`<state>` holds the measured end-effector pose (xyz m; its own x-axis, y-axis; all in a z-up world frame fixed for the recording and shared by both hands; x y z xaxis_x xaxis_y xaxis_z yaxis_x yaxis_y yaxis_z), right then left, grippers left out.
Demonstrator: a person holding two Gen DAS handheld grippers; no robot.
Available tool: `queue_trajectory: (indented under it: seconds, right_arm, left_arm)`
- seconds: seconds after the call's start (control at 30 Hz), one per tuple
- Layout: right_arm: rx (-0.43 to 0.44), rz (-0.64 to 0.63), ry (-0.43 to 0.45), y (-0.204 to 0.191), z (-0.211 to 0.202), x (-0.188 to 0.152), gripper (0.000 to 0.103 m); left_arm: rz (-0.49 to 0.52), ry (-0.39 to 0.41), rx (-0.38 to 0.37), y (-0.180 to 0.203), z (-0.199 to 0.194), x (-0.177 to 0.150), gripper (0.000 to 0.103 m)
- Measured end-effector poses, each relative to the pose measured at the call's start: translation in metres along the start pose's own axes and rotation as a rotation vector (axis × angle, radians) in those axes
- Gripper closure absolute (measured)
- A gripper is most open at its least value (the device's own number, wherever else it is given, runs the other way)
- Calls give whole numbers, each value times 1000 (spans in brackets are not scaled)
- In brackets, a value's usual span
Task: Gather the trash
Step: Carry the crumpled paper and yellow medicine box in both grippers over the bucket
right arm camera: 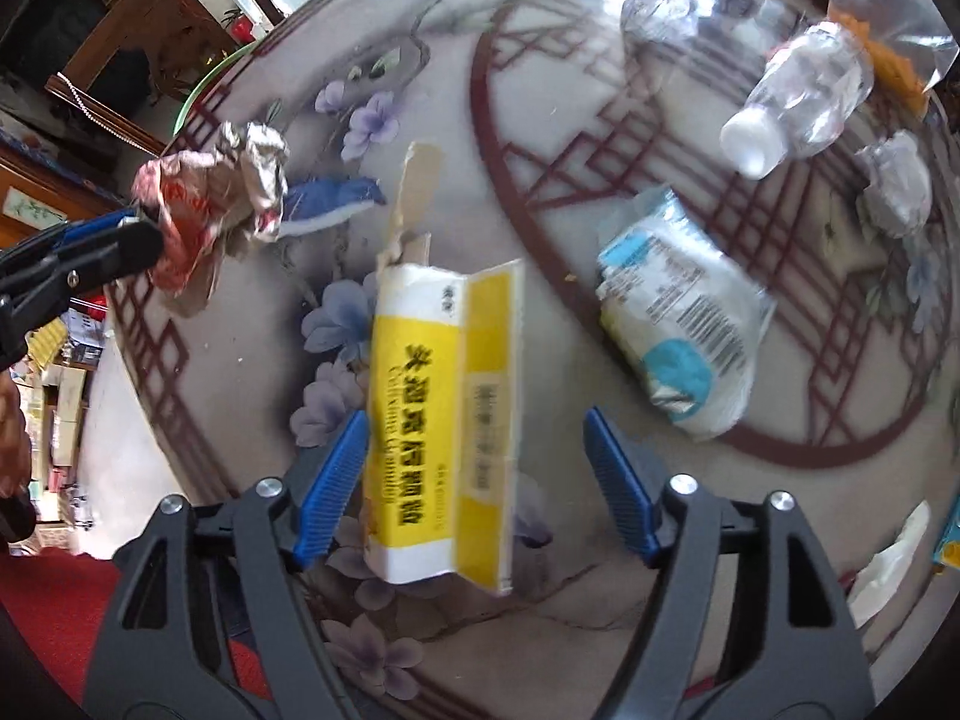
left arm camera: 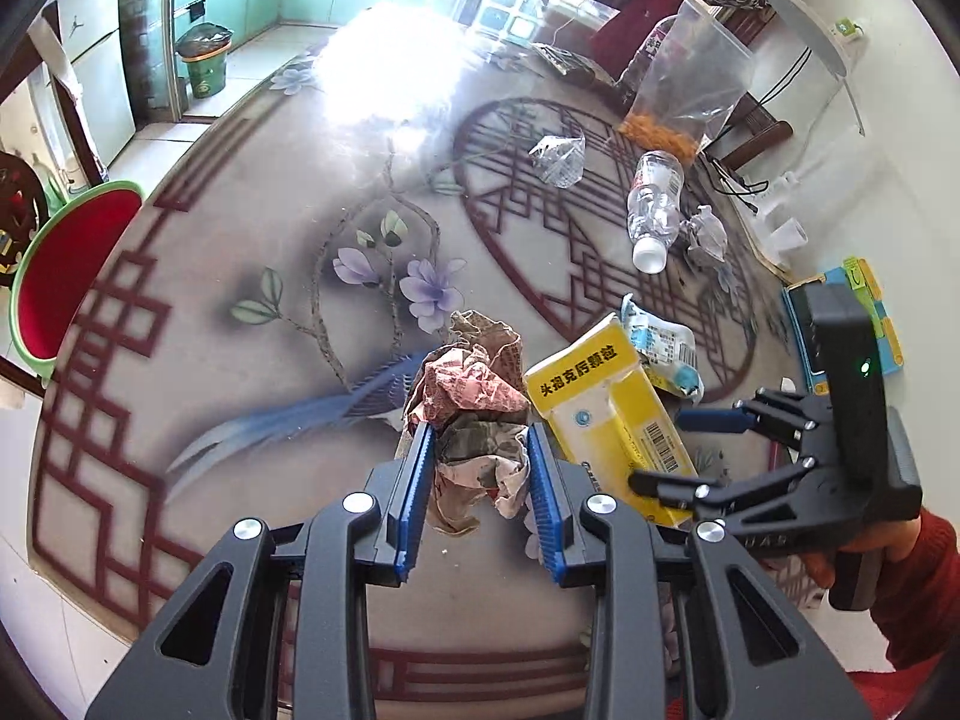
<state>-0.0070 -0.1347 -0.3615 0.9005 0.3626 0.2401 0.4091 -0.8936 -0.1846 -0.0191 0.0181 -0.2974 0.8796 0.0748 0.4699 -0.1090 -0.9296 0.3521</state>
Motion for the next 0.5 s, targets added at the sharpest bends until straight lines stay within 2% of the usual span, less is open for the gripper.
queue_trajectory:
  seconds: [0.1, 0.17, 0.23, 0.5]
  right_arm:
    - [-4, 21, -31, 2, 9, -6, 30]
    - [-2, 17, -45, 1, 15, -8, 51]
    - [11, 26, -50, -2, 15, -8, 58]
    - [31, 78, 36, -17, -7, 17, 61]
  left_arm:
    - [0, 5, -8, -1, 0, 3, 75]
    - [5, 9, -10, -2, -1, 6, 75]
    - [15, 14, -9, -3, -2, 10, 75]
    - [14, 41, 1, -19, -10, 26, 75]
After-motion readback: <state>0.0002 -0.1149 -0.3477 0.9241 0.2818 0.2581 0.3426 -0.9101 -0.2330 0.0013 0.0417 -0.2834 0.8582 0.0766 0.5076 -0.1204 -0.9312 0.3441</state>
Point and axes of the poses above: each gripper's, at about its wrist camera, not at the fingertips, and z roughly the way its jaws point, y to its right, x to its top, the point moved 8 cm from there along z, roughly the way its jaws point, and after that the axes turned 5 degrees about y, right-handed, at the moved point
